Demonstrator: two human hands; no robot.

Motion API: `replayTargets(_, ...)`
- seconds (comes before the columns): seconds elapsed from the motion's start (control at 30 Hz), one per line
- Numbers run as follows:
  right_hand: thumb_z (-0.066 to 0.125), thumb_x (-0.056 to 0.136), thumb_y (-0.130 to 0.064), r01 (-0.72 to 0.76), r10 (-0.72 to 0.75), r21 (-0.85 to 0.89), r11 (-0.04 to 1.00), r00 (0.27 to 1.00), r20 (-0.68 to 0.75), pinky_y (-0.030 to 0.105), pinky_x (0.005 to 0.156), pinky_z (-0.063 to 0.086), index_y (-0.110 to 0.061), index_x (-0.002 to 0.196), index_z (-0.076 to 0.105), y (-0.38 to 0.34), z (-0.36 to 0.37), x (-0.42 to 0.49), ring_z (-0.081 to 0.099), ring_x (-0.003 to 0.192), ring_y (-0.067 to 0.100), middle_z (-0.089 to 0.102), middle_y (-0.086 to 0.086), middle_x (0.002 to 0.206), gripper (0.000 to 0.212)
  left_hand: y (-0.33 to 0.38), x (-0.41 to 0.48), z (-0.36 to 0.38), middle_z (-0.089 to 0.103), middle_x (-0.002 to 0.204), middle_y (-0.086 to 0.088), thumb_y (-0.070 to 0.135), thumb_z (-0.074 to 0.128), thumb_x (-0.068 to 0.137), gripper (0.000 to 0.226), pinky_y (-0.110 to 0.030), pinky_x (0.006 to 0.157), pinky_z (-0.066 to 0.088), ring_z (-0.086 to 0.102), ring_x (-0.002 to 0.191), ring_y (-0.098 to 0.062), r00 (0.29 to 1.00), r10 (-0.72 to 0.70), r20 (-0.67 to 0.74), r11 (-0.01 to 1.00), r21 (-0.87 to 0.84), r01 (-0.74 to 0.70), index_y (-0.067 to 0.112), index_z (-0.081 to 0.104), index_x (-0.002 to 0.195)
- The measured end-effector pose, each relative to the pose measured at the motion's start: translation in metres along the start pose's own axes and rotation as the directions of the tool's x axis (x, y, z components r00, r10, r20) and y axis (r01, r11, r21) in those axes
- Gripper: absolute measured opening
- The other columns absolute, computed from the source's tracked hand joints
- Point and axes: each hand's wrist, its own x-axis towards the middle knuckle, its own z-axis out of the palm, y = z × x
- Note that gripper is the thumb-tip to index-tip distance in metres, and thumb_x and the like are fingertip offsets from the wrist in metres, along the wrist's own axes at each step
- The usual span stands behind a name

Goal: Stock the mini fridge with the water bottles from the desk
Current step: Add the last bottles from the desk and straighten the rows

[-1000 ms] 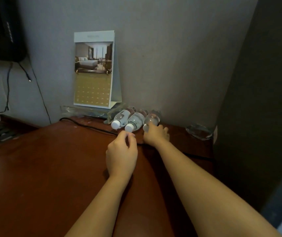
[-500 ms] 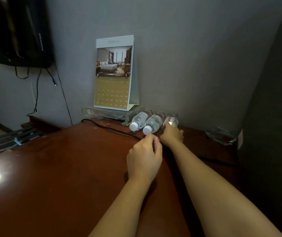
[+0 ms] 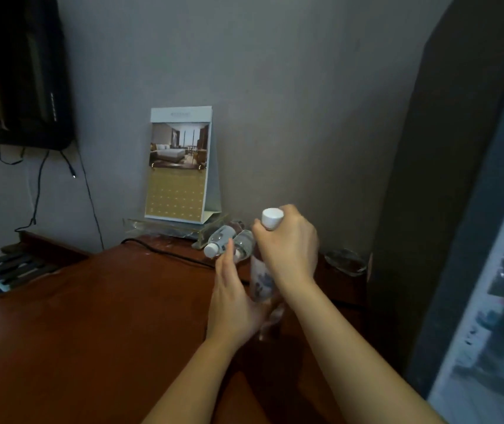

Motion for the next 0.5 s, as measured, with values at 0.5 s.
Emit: replayTargets(0.5, 0.059, 0.083, -0.033, -0.020, 0.048, -0.078, 0.997, 0.928, 0.371, 0.032, 0.065, 0.034, -0.006, 0.098, 0.055, -0.004, -0.054, -0.021, 0.058, 0.096, 0.036, 0.062, 0.017, 0.105, 0.032, 0.049, -0.013, -0.008, 0.066, 0.090, 0.006, -0.006, 0.074, 0.069, 0.040, -0.018, 0.070, 0.052, 0.063, 0.086, -0.006, 0.931, -0.160, 0.328, 0.863, -0.411, 0.293, 0.022, 0.058, 0.092)
